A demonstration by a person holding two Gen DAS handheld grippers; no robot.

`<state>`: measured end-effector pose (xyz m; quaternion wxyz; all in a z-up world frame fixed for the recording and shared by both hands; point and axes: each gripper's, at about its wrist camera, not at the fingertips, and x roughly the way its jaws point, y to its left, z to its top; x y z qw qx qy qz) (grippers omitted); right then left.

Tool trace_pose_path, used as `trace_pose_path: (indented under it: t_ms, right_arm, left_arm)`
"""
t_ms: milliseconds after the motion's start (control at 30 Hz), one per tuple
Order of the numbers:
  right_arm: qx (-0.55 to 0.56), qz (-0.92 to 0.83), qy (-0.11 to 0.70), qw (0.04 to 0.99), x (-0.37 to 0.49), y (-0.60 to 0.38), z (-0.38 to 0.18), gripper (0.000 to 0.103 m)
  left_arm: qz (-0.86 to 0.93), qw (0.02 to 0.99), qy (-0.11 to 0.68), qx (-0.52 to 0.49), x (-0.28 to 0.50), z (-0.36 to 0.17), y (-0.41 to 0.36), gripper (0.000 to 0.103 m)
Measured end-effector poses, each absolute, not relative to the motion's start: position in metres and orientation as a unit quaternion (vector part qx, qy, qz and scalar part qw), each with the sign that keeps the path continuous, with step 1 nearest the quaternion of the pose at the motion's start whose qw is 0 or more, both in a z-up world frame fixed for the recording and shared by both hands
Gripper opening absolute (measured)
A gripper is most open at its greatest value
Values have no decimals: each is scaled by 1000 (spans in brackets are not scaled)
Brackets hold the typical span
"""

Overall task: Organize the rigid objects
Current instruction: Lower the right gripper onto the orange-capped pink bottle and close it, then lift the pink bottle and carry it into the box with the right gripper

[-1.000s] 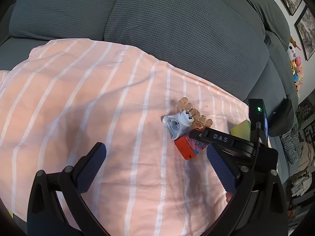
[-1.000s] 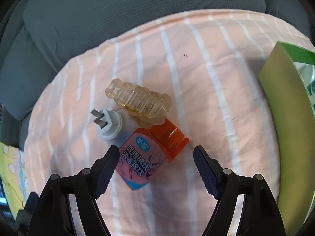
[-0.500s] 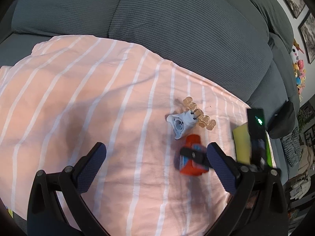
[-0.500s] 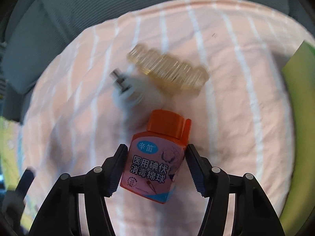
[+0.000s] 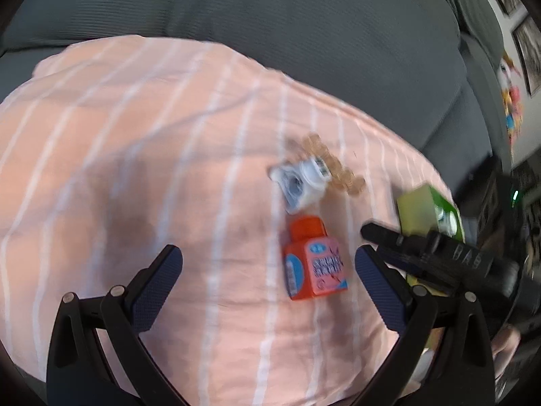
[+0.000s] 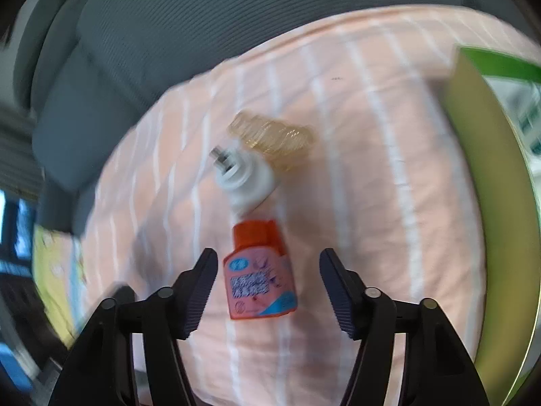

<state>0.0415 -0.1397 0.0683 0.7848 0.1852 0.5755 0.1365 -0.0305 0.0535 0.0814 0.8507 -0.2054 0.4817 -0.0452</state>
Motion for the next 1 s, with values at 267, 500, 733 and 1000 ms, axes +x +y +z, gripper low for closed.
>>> trace_pose_path:
  t_ms: [267,500,733,1000]
  right_arm:
    - [252,168,594,746,42,-142,55,65]
    - [250,173,618,725,39,-131,39,65]
    - [235,180,630,718,40,-122,31,66]
    - [238,183,645,703,43,-118,15,66]
  left_arm:
    - [-86,830,522,-177,-17,51,9,97]
    - [-94,817,543,-168,-4,31,-8,82]
    - [-98,812,547,-179,-1,23,-7,57]
    - [-103,811,543,-191,-2,24,-3,56]
